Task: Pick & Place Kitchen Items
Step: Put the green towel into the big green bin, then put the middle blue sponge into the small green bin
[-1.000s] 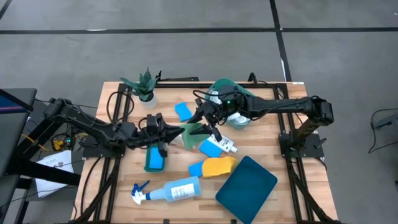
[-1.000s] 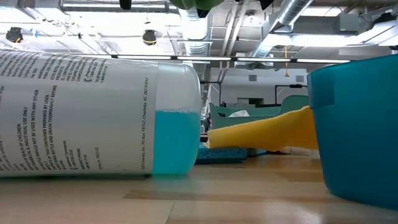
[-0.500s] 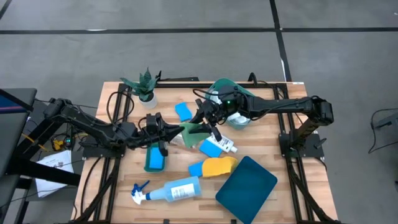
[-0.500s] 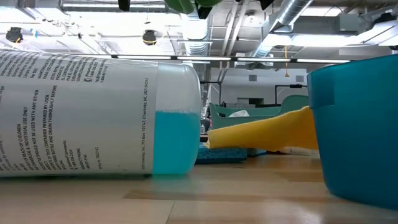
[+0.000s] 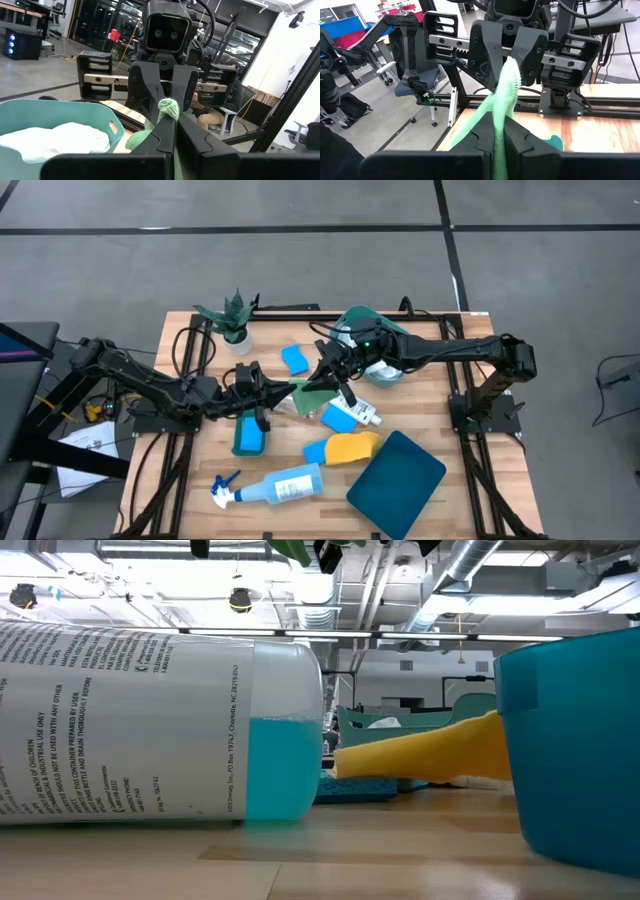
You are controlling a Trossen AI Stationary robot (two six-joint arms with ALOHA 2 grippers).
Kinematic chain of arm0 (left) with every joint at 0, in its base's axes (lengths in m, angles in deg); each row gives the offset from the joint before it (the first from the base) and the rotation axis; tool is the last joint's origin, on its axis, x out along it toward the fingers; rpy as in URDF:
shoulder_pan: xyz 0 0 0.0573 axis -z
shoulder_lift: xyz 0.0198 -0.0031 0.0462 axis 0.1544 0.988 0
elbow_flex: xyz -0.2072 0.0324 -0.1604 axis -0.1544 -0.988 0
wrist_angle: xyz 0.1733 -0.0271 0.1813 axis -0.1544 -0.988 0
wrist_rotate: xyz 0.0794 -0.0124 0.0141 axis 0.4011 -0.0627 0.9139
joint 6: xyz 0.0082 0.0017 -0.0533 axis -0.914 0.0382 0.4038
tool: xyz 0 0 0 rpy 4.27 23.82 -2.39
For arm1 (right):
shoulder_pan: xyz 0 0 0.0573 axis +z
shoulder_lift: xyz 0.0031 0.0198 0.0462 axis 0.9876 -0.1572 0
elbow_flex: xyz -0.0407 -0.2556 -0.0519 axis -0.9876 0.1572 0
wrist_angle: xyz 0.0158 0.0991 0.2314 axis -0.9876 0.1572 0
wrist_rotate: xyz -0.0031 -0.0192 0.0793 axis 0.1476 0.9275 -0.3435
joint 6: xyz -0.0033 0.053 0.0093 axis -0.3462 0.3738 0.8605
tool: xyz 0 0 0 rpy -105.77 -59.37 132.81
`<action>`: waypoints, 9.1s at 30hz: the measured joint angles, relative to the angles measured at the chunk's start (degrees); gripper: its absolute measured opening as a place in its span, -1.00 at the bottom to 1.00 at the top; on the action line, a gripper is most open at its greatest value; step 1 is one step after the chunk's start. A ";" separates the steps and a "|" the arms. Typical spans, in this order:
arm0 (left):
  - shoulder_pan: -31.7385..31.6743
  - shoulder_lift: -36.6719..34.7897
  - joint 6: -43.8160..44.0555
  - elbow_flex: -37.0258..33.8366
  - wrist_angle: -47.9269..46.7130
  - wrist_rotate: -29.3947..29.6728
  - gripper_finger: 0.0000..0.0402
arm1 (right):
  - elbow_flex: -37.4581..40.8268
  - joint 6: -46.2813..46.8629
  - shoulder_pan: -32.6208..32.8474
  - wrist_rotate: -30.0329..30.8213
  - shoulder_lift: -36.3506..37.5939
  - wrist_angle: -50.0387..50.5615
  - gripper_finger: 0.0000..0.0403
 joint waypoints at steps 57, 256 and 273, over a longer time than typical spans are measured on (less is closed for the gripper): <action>3.21 0.00 9.07 0.02 -14.51 -4.50 -0.26 | 24.70 14.48 -18.16 39.17 29.90 17.88 -1.00; 1.62 -0.31 5.55 0.00 -8.68 -0.66 -0.30 | 21.61 75.60 13.22 22.48 -2.46 19.36 -0.47; -2.28 -5.22 -1.63 0.00 -8.76 -0.61 -0.30 | 20.98 91.30 14.83 31.95 -2.80 30.74 -0.47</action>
